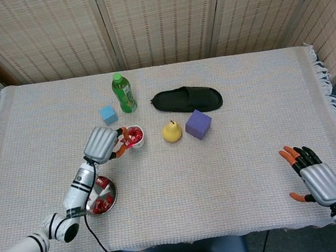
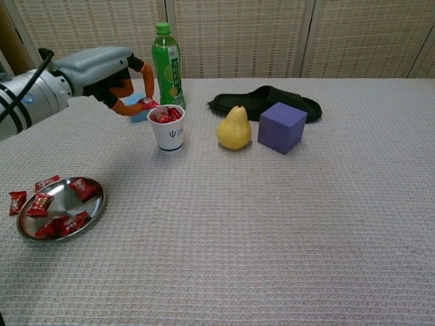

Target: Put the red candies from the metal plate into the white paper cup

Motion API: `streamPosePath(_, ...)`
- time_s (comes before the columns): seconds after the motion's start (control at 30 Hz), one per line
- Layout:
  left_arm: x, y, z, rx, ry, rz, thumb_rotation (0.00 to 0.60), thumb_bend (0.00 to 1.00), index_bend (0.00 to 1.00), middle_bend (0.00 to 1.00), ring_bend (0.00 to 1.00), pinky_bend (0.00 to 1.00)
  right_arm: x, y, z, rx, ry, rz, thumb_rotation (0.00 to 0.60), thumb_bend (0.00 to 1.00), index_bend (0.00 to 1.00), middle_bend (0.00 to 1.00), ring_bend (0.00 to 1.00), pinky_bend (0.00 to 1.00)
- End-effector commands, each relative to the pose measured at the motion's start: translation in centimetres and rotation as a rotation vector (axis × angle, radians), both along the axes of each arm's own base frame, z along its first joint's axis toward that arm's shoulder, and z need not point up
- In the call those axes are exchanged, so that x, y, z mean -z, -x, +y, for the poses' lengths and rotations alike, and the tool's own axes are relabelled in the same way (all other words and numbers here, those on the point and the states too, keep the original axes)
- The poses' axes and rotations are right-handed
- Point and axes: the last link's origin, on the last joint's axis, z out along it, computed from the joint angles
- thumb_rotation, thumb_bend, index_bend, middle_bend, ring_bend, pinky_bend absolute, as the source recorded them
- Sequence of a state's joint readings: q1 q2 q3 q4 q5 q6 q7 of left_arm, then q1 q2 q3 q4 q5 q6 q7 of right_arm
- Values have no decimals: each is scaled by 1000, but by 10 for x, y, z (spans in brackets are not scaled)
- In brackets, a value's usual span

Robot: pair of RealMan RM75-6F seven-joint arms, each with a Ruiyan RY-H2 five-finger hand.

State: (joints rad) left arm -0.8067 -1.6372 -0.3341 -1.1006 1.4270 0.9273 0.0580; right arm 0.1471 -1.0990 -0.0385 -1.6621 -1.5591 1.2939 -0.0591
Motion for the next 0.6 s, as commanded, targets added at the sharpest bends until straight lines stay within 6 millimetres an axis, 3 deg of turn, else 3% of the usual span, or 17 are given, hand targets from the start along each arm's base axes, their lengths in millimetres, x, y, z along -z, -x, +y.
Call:
streamPosePath(0.03,11,-17,23,-28,11,-16,600,468,542,1000,1000,1000,0,1,-1,6,0,1,600,46,0,0,0,0)
streamPosePath(0.33,23,-9,35,-67,-2,55,600,469,506,999,1000,1000,-3,0,0,4,12,-10,600,47,0,0,0,0)
streamPosePath(0.6,26,-7,28,-71,-6,115,600,460,338,990,1000,1000,-3,-2,2,-12,10,-12,600,47,0,0,0,0)
